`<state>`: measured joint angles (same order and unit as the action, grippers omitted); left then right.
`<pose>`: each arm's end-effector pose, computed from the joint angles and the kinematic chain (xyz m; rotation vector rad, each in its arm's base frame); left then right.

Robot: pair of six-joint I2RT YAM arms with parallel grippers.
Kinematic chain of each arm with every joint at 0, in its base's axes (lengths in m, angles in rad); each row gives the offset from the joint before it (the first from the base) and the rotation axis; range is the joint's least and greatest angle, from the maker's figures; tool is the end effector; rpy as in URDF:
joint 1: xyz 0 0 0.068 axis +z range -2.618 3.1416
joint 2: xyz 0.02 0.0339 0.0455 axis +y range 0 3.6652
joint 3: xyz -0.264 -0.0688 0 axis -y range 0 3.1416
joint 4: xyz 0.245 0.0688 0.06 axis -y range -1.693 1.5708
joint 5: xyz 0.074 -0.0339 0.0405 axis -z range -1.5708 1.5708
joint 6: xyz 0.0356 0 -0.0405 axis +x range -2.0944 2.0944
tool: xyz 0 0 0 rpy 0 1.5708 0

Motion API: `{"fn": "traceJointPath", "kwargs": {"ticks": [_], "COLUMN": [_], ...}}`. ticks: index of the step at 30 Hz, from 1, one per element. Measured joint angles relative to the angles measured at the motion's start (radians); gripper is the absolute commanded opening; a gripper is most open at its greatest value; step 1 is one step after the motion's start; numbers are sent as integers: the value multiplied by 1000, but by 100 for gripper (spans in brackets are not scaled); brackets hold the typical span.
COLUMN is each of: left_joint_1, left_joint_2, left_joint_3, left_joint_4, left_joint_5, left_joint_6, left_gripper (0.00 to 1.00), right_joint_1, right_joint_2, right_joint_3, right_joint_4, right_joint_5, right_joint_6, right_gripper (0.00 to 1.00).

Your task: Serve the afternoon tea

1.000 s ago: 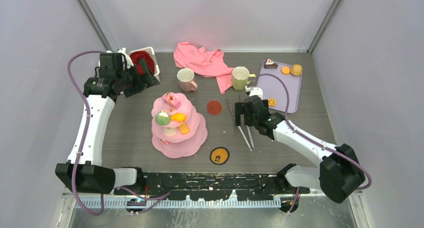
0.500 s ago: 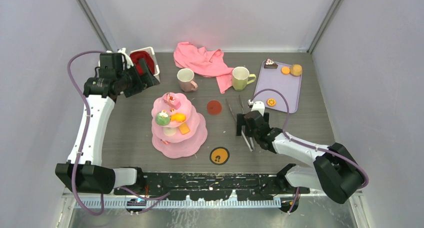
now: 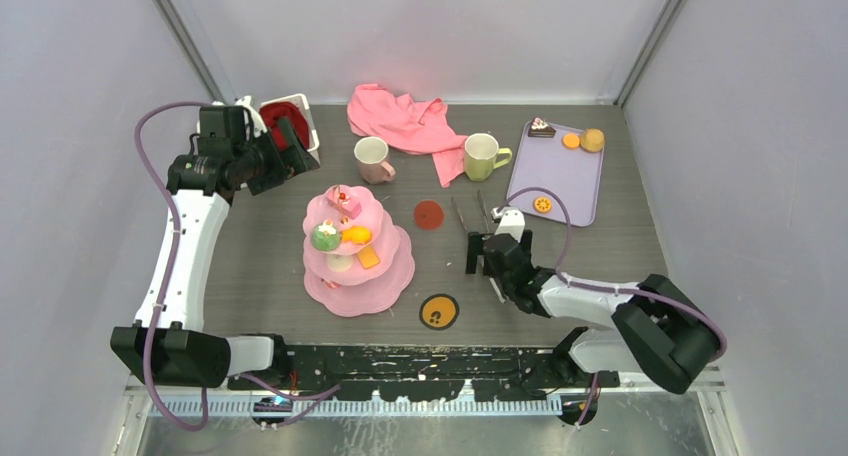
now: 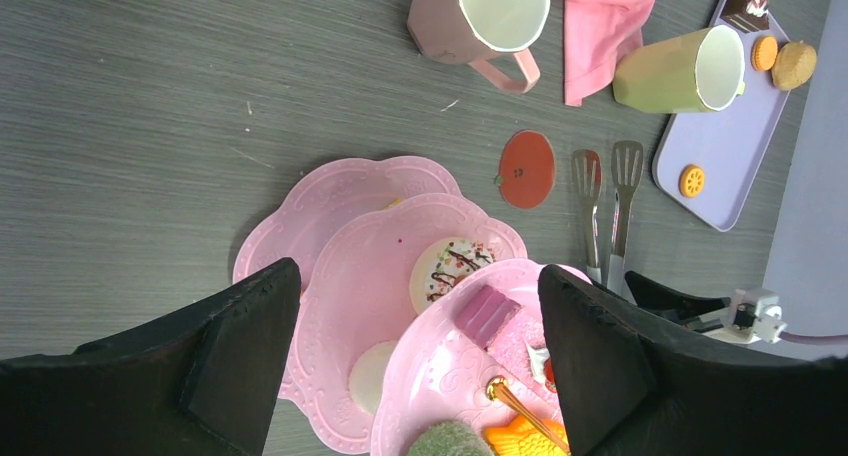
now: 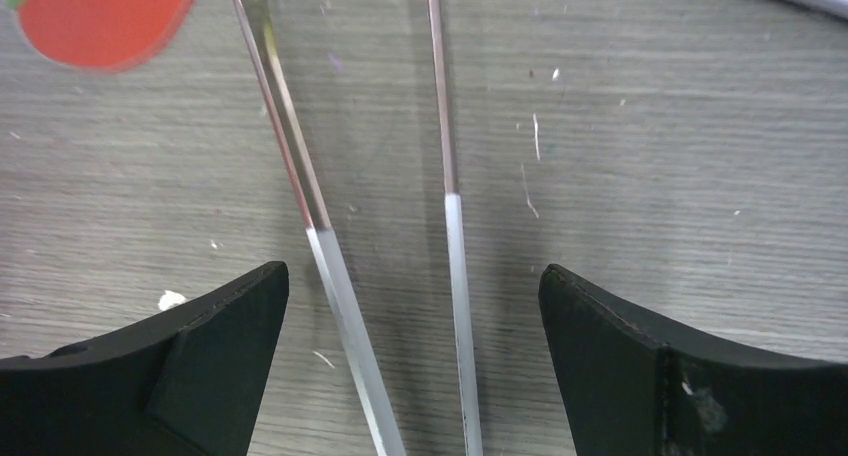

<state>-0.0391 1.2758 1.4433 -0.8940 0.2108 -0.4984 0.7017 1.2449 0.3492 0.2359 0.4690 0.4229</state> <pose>0.2557 -0.0175 0.3938 -0.4227 2.2944 -0.5156 0.1776 0.1291 0.1450 -0.0493 2.1514 0.1262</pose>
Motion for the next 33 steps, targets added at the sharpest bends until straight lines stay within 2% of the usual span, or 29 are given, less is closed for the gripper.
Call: {"fn": "traceJointPath", "kwargs": {"ticks": [3, 5, 10, 19, 22, 25, 29, 33], "left_joint_1": [0, 0, 0, 0, 0, 0, 0, 0], "left_joint_2": [0, 0, 19, 27, 27, 27, 27, 27], "left_joint_3": [0, 0, 5, 5, 5, 5, 5, 5], "left_joint_4": [0, 0, 0, 0, 0, 0, 0, 0], "left_joint_5": [0, 0, 0, 0, 0, 0, 0, 0], "left_joint_6": [0, 0, 0, 0, 0, 0, 1, 1], "left_gripper": [88, 88, 88, 88, 88, 88, 88, 88], "right_joint_1": [15, 29, 74, 116, 117, 117, 117, 118], "right_joint_2": [47, 59, 84, 92, 93, 80, -3, -122], "right_joint_3": [-30, -35, -39, -40, -39, -35, -19, 87], "right_joint_4": [58, 87, 114, 103, 107, 90, 10, -153], "right_joint_5": [24, 45, 109, 162, 157, 132, 52, 7], "right_joint_6": [4, 6, 24, 54, 41, 1, -70, -125], "right_gripper": [100, 95, 66, 29, 21, 6, 3, 1]}}
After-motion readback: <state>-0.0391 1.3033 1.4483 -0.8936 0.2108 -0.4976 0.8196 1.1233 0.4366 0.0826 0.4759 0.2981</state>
